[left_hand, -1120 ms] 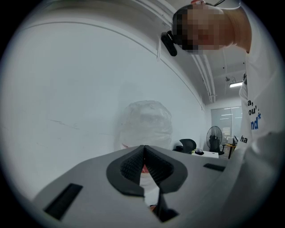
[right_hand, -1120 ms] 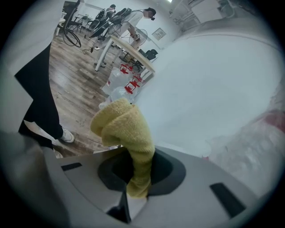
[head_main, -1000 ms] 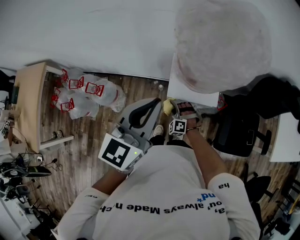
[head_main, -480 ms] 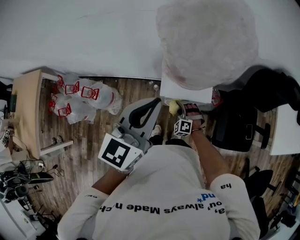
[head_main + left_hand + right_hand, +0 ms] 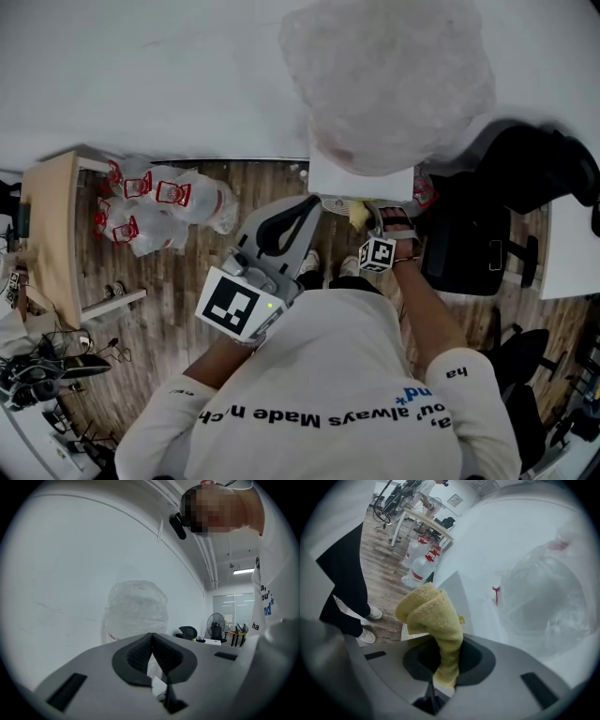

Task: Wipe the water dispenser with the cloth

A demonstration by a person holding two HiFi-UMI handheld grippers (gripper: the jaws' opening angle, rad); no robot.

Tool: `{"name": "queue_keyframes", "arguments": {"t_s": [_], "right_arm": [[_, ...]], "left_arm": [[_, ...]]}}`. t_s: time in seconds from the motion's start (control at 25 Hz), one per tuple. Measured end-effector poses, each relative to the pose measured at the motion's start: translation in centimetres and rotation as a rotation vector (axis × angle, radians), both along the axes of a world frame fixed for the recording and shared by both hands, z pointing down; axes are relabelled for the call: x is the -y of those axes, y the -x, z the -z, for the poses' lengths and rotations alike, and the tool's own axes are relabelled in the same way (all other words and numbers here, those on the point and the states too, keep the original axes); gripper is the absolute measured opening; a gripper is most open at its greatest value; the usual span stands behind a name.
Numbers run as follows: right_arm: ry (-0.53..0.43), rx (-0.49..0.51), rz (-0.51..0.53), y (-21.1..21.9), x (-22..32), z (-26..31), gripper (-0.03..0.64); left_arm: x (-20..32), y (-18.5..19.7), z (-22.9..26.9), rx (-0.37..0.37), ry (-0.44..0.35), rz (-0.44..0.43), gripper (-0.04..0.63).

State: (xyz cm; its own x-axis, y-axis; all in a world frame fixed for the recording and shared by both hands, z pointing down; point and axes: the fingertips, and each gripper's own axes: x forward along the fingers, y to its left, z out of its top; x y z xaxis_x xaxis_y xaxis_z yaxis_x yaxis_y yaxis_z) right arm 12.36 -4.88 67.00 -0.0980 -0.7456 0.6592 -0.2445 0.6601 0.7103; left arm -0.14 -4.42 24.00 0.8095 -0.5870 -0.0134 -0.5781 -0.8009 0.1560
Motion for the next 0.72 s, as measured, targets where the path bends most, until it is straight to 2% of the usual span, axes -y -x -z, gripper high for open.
{"name": "queue_keyframes", "arguments": {"t_s": [0.72], "right_arm": [[0.041,-0.094,-0.074,-8.8,-1.9,-0.9,0.058]], "left_arm": [[-0.4,-1.3,0.1,-0.002,-0.004,-0.029,0.018]]}}
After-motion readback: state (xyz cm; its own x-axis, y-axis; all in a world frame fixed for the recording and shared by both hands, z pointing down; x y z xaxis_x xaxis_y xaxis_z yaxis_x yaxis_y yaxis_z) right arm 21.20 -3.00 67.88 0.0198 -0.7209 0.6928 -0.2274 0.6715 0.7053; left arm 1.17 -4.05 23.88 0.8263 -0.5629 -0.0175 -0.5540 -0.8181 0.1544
